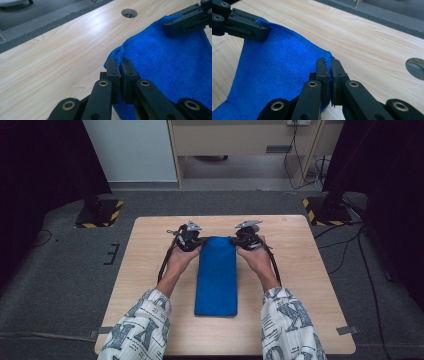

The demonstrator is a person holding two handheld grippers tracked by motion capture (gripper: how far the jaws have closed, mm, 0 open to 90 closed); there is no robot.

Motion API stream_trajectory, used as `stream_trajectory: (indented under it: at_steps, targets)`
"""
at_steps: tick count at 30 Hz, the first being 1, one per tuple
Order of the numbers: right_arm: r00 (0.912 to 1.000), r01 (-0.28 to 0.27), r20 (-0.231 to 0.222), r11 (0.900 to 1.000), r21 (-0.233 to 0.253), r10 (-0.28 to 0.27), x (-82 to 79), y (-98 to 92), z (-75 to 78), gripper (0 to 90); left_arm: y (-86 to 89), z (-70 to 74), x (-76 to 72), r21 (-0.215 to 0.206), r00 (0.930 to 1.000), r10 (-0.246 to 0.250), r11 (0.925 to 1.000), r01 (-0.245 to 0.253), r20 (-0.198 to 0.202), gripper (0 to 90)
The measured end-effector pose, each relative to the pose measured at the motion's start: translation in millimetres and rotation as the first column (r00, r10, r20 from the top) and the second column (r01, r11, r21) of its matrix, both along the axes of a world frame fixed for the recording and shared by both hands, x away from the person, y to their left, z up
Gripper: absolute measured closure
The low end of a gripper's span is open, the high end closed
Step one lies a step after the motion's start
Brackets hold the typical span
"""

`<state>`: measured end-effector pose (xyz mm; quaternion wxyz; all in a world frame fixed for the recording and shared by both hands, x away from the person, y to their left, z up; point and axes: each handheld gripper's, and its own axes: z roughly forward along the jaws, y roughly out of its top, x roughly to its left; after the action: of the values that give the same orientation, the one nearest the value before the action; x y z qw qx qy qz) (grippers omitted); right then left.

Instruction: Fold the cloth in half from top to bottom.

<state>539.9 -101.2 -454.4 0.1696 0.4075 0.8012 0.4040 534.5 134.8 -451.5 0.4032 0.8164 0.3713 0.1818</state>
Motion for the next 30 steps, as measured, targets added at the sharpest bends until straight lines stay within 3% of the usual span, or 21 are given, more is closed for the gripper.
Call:
stream_trajectory:
  at_steps: [6,25,30]
  targets:
    - [0.9999,-0.005,0.009,1.000,-0.008,0.005,-0.2,2.5,2.8,87.7,1.6,4.7,0.6,0.007,1.0000,-0.002,1.0000,0.002,0.005,87.2]
    - [0.9986,-0.010,0.052,1.000,0.013,0.010,-1.8,2.8,17.3,87.6,6.3,18.0,0.5,-0.022,0.9995,-0.001,0.9997,0.001,0.033,87.1]
    - [0.9984,-0.013,0.056,1.000,0.019,0.012,-5.0,2.2,16.9,87.5,5.2,19.8,-2.0,-0.008,0.9991,-0.006,1.0000,0.006,0.042,87.1]
